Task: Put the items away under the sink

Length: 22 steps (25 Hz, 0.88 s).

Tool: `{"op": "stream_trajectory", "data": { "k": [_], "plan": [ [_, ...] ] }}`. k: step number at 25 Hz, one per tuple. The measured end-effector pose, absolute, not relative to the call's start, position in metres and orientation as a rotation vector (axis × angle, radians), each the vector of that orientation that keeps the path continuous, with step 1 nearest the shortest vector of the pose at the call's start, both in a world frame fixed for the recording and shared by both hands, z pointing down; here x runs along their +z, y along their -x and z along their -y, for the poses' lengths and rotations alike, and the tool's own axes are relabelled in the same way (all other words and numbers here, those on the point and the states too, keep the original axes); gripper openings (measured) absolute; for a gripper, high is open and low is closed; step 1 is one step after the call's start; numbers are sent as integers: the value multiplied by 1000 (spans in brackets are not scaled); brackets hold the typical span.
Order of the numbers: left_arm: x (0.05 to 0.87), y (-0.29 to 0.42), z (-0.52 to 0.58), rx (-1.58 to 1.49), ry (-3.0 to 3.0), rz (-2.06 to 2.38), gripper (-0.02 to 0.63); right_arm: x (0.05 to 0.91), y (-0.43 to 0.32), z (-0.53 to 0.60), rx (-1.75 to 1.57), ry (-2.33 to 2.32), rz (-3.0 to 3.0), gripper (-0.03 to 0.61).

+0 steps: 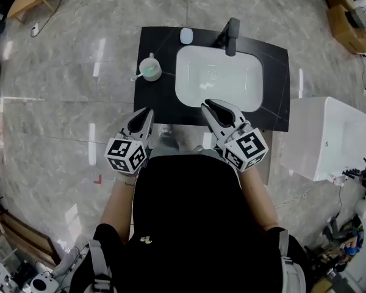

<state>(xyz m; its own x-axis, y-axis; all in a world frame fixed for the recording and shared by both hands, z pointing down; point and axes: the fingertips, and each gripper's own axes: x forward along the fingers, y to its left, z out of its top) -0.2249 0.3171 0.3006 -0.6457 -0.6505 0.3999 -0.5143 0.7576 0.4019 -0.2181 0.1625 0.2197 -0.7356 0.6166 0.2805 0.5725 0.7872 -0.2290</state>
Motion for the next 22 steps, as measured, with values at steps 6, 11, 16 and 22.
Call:
{"op": "stream_trajectory", "data": {
  "k": [6,11,16,22],
  "plan": [
    [331,255,-349,-309,-901,2374,27,251,261,-215,38,933,2573,49],
    [358,276,-376,-238,-929,2331,31,283,289,-252,-17,948,2518,49],
    [385,290,-388,-205,-990,2269,89,316,312,-282,-155,984,2459,52],
    [416,305,-391,-139,-1087,2212,163,363,332,-314,-251,1034,2359,138]
  ]
}}
